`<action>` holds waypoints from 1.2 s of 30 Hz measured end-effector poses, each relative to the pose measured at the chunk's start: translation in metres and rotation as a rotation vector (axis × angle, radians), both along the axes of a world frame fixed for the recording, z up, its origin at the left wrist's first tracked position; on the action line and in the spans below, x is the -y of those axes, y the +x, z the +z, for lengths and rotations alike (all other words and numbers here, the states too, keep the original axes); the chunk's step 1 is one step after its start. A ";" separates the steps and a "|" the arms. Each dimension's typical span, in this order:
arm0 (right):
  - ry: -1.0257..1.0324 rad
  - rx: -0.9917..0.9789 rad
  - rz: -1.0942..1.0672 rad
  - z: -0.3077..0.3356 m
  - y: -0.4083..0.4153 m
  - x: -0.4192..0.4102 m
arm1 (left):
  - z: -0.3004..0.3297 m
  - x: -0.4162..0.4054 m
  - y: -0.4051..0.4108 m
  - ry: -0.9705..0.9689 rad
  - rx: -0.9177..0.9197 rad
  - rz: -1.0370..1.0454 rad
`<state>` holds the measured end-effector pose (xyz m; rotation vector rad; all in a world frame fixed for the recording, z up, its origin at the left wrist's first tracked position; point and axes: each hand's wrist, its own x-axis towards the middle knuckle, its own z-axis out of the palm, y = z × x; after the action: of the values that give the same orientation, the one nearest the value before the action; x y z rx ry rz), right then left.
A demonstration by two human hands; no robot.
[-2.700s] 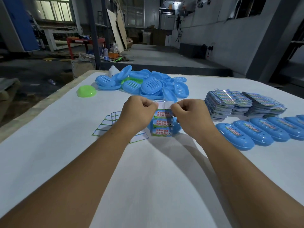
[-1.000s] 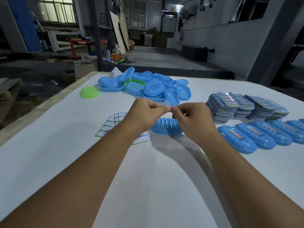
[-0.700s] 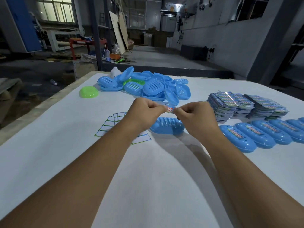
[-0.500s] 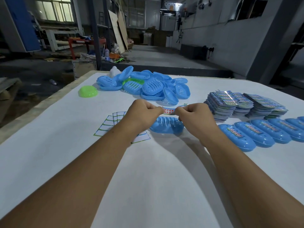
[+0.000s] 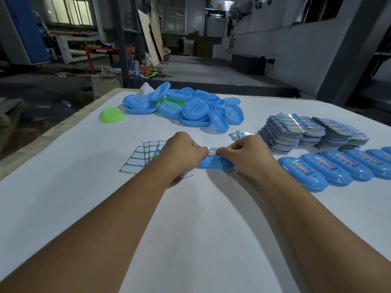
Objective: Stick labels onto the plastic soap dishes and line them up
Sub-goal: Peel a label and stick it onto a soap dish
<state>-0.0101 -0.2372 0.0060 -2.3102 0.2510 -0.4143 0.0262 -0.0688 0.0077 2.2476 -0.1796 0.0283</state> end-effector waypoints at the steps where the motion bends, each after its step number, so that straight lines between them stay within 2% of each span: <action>1: 0.002 0.002 -0.003 0.000 0.000 0.000 | 0.000 0.000 0.000 0.012 0.006 0.002; 9: -0.007 0.009 -0.001 -0.001 0.000 0.000 | -0.002 0.003 -0.002 0.102 0.072 0.029; 16: -0.080 -0.004 -0.019 -0.001 0.003 0.000 | 0.002 0.013 0.002 0.378 0.175 0.088; 24: -0.221 0.017 -0.138 -0.003 0.008 -0.009 | 0.007 0.023 0.004 0.644 0.319 0.138; 36: -0.298 -0.024 -0.123 0.000 0.009 -0.003 | 0.009 0.022 -0.002 0.717 0.351 0.121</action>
<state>-0.0015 -0.2338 0.0058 -2.6007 0.3660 -0.5150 0.0238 -0.0905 0.0168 2.9535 -0.2731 0.4956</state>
